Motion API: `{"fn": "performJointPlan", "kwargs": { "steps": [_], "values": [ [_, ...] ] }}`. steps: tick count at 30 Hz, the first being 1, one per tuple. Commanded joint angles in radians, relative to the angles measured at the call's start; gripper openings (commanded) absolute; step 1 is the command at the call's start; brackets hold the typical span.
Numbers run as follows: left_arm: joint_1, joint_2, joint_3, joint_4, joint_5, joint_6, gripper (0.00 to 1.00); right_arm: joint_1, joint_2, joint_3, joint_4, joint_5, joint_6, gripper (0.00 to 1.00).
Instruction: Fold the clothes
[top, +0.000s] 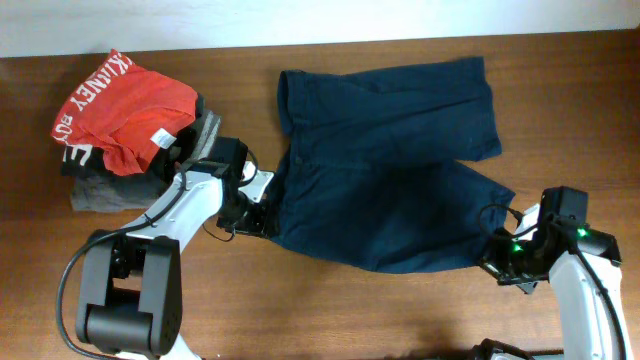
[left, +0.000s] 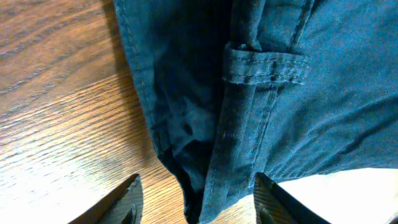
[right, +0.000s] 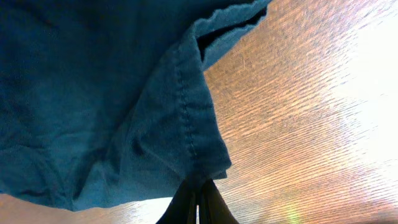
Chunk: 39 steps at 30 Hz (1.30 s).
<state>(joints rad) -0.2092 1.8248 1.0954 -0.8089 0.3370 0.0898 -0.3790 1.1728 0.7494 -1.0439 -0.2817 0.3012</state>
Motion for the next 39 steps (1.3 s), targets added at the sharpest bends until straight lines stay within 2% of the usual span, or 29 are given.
{"fn": "performJointPlan", "kwargs": {
  "steps": [1, 3, 4, 5, 6, 7, 15, 21, 27, 33, 39],
  "values": [
    [0.0, -0.024, -0.01, 0.001, 0.042, 0.001, 0.52, 0.002, -0.035, 0.034, -0.004, -0.007, -0.016, 0.04],
    [0.0, -0.024, -0.016, 0.01, 0.042, 0.001, 0.51, 0.002, -0.036, 0.047, -0.005, -0.007, -0.016, 0.04],
    [0.0, -0.024, -0.019, 0.016, 0.041, 0.002, 0.47, 0.002, -0.036, 0.053, -0.005, -0.006, -0.017, 0.04],
    [0.0, -0.024, -0.023, 0.024, 0.042, 0.002, 0.38, 0.002, -0.036, 0.058, -0.005, -0.006, -0.017, 0.04],
    [0.0, -0.024, -0.027, 0.028, 0.042, 0.002, 0.23, 0.002, -0.036, 0.066, -0.005, -0.006, -0.017, 0.04],
    [0.0, -0.024, -0.027, 0.022, 0.042, 0.001, 0.01, 0.002, -0.036, 0.077, -0.005, -0.006, -0.017, 0.04],
    [0.003, -0.093, 0.011, -0.126, 0.045, -0.029, 0.0, 0.002, -0.036, 0.265, -0.099, 0.038, -0.039, 0.04],
    [0.002, -0.277, 0.079, -0.199, 0.116, -0.051, 0.0, 0.002, -0.036, 0.428, -0.249, 0.1, -0.039, 0.04],
    [0.003, -0.503, 0.113, -0.264, 0.119, -0.106, 0.0, 0.002, -0.036, 0.603, -0.349, 0.109, -0.039, 0.04],
    [0.003, -0.677, 0.146, -0.257, 0.097, -0.106, 0.01, 0.002, -0.007, 0.805, -0.395, 0.103, -0.032, 0.04],
    [0.003, -0.667, 0.149, -0.239, 0.01, -0.147, 0.0, 0.064, 0.1, 0.831, -0.354, 0.103, -0.032, 0.04]
  ]
}}
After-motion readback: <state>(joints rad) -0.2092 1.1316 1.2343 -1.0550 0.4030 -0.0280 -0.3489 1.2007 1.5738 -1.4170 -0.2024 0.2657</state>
